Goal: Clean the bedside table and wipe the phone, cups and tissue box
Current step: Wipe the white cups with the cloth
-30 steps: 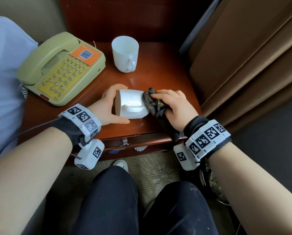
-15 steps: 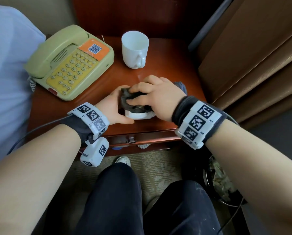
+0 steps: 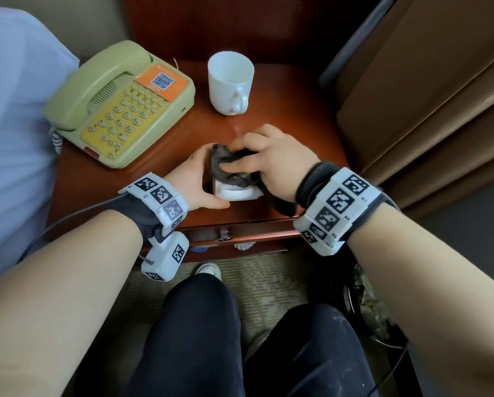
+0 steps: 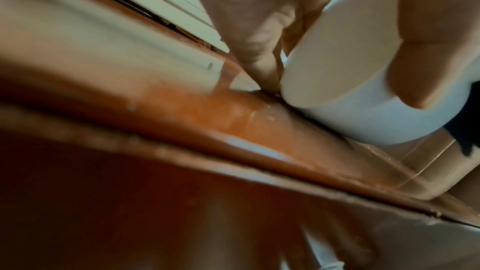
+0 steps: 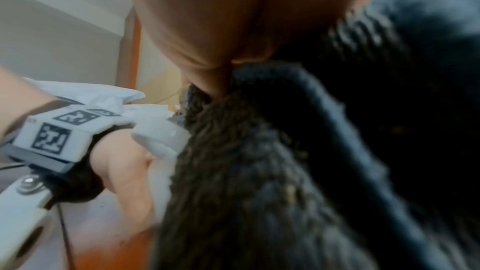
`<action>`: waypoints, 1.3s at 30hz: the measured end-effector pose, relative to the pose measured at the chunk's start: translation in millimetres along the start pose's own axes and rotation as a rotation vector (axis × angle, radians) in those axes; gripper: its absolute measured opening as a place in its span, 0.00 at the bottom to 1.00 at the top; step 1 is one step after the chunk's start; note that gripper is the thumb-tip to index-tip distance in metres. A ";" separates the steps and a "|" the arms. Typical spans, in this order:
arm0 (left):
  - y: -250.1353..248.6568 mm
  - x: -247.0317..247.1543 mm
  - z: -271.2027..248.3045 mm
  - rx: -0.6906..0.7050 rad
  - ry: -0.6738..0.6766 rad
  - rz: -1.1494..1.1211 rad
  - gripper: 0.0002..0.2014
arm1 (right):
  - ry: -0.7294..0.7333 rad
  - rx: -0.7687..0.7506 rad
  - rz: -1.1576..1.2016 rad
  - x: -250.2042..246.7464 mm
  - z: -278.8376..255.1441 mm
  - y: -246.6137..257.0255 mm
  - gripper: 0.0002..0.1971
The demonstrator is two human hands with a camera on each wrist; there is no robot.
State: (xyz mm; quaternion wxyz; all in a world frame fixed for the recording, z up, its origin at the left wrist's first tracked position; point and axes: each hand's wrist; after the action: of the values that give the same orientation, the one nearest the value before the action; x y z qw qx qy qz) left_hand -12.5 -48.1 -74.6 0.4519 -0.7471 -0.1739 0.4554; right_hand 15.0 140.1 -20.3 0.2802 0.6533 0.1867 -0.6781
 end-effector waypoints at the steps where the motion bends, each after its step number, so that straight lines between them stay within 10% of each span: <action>1: 1.6 -0.3 0.1 -0.014 0.009 0.014 0.50 | 0.011 0.062 0.038 -2.1 -8.5 -6.8 0.20; 8: -4.0 -1.0 -0.8 -0.044 0.052 0.105 0.47 | 0.087 0.354 0.072 -17.2 -40.8 -20.1 0.28; 18: -3.9 -25.2 -8.0 -0.261 0.401 -0.115 0.72 | 0.057 0.367 0.132 1.8 -44.4 -3.5 0.29; 24: -13.4 -10.7 -6.9 -0.290 0.150 -0.016 0.43 | 0.001 0.365 0.167 2.4 -49.3 4.2 0.29; 33: -14.9 0.7 -16.4 -0.188 0.010 -0.058 0.39 | 0.019 0.237 0.036 3.4 -12.2 32.4 0.23; 39: -11.6 1.8 -14.3 -0.222 -0.012 -0.026 0.39 | 0.240 0.571 0.036 -9.4 -58.6 -8.2 0.33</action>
State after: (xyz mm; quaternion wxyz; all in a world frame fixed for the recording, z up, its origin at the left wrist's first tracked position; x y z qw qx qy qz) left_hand 2.2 -48.2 -63.3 0.3710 -0.7875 -0.2355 0.4321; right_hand 55.6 184.0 -16.4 0.0732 0.7843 0.0088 -0.6160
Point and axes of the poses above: each hand's wrist, its own z-axis towards the middle knuckle, its own x-axis out of the palm, y = z × x, and after that the axes turned 2 degrees about -z, right-handed
